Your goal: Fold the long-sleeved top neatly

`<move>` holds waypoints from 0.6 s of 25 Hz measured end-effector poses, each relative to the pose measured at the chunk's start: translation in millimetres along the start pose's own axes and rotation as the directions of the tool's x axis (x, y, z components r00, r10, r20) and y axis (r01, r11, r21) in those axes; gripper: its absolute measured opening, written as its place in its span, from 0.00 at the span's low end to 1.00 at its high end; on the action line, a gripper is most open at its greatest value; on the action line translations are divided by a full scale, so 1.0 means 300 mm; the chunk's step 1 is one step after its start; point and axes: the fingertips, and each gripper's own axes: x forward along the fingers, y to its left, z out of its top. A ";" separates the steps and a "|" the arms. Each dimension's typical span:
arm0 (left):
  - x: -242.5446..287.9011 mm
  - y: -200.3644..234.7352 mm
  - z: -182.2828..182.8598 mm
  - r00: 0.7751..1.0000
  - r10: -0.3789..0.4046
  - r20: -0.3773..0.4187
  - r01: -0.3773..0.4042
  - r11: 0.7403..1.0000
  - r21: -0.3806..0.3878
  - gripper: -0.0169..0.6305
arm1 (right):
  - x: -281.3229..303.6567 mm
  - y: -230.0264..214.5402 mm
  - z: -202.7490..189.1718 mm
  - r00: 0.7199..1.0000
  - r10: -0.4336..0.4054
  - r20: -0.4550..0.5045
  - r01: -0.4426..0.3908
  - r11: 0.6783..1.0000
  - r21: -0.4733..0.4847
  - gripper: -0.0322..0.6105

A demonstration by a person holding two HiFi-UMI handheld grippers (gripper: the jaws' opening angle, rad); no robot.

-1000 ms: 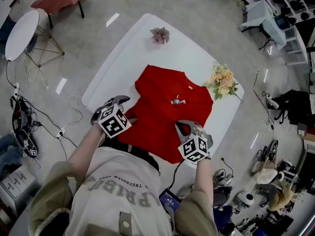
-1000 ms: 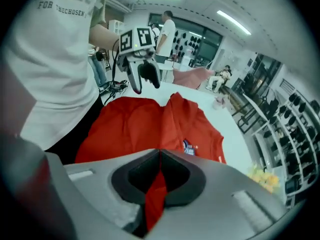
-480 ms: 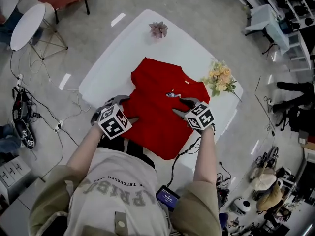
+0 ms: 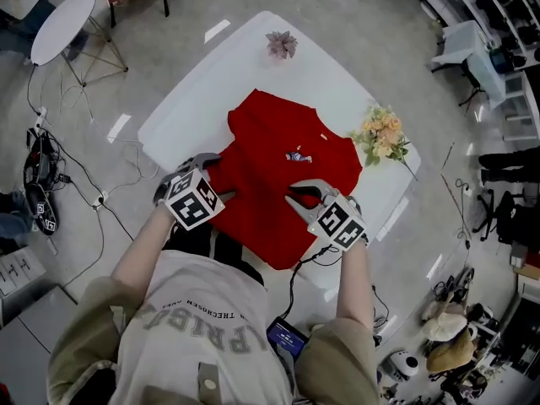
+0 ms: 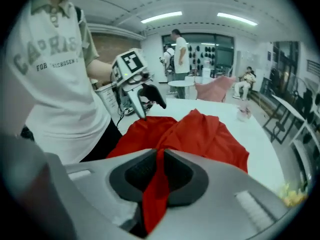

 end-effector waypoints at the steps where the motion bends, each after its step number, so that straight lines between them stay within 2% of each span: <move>1: 0.008 -0.016 0.011 1.000 -0.002 0.004 0.002 1.000 0.010 0.57 | 0.013 0.040 -0.001 1.000 0.016 -0.026 -0.017 0.999 -0.047 0.12; 3: 0.028 -0.056 0.031 1.000 -0.008 0.004 0.007 0.999 0.045 0.57 | 0.057 0.101 -0.032 0.995 0.039 -0.096 -0.051 0.991 -0.126 0.12; 5: 0.056 -0.100 0.040 1.000 -0.010 -0.013 0.012 0.996 0.086 0.57 | 0.103 0.148 -0.081 0.983 0.075 -0.166 -0.102 0.982 -0.159 0.13; 6: 0.071 -0.119 0.040 1.000 -0.010 -0.026 0.013 0.994 0.106 0.57 | 0.116 0.168 -0.101 0.977 0.102 -0.188 -0.132 0.979 -0.154 0.17; 7: 0.086 -0.137 0.039 0.999 -0.007 -0.038 0.012 0.992 0.128 0.57 | 0.116 0.185 -0.110 0.973 0.129 -0.193 -0.156 0.978 -0.135 0.27; 8: 0.097 -0.153 0.037 0.999 -0.001 -0.050 0.009 0.988 0.153 0.57 | 0.105 0.192 -0.109 0.973 0.148 -0.179 -0.169 0.980 -0.107 0.39; 9: 0.106 -0.169 0.037 0.998 0.008 -0.057 0.003 0.984 0.180 0.57 | 0.083 0.189 -0.100 0.977 0.156 -0.148 -0.168 0.983 -0.073 0.43; 12: 0.130 -0.210 0.053 0.999 0.029 -0.046 -0.018 0.973 0.231 0.57 | -0.002 0.126 -0.089 0.991 0.127 -0.031 -0.125 0.991 0.043 0.43; 15: 0.168 -0.243 0.096 0.999 0.032 -0.019 -0.027 0.968 0.249 0.57 | -0.040 0.071 -0.141 0.996 0.089 -0.019 -0.086 0.991 0.103 0.43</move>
